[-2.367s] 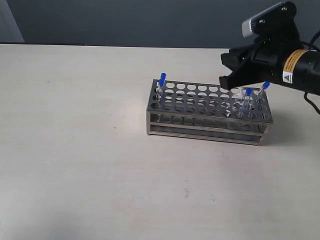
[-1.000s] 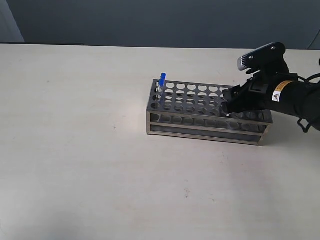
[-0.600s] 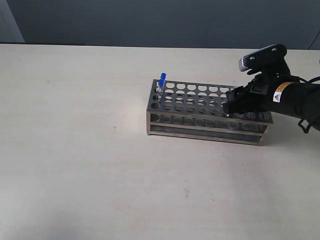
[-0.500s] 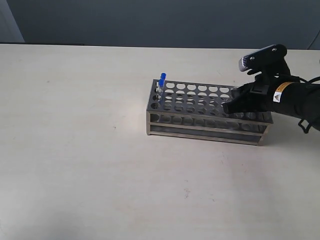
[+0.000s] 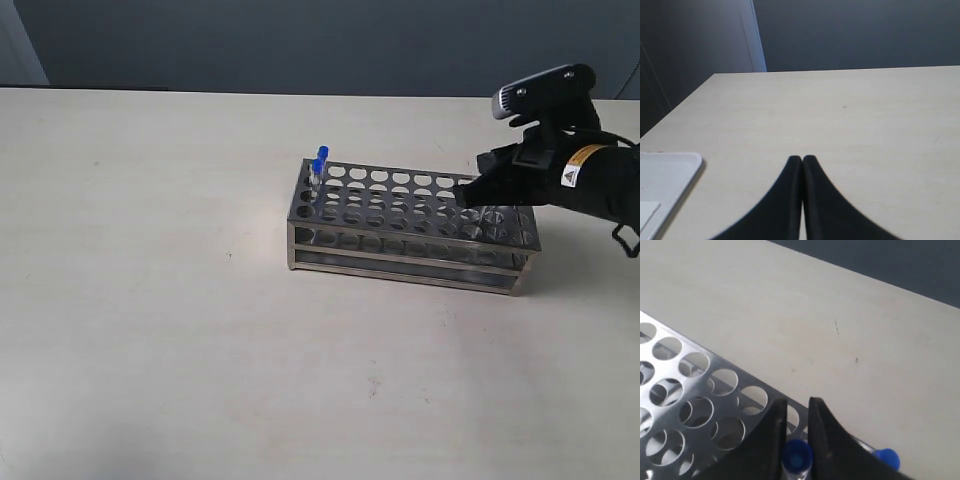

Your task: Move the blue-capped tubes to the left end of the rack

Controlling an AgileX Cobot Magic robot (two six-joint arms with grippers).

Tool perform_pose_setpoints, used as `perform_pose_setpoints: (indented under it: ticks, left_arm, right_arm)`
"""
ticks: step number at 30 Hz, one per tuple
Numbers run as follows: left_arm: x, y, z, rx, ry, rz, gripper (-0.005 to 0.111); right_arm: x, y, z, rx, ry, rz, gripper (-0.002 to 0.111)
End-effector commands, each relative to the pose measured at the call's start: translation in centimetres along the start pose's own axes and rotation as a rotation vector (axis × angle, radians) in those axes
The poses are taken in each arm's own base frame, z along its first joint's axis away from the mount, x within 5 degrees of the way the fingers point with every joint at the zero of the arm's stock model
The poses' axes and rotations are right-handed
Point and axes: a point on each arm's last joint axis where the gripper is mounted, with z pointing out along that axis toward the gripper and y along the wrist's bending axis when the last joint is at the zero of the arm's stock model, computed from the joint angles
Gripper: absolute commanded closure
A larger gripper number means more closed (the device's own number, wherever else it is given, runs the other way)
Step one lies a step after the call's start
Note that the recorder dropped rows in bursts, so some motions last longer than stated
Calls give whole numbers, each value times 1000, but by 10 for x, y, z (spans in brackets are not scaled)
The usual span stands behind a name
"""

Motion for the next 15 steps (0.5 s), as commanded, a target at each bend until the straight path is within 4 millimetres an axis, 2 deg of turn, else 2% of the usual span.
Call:
perform_pose_setpoints:
  ticks: [1, 4, 7, 12, 15]
  left_arm:
    - [-1, 0, 0, 5, -13, 1, 106]
    - [-1, 0, 0, 5, -13, 1, 106]
    - [-1, 0, 0, 5, -13, 1, 106]
    - [-1, 0, 0, 5, -13, 1, 106]
    - [-1, 0, 0, 5, -13, 1, 106]
  right_arm:
    - [-16, -3, -22, 22, -47, 5, 108]
    - [-28, -2, -36, 24, -105, 35, 108]
    - [-41, 11, -45, -23, -187, 21, 108]
    - [-55, 49, -47, -187, -316, -63, 108]
    - [-66, 57, -37, -229, -324, -52, 108]
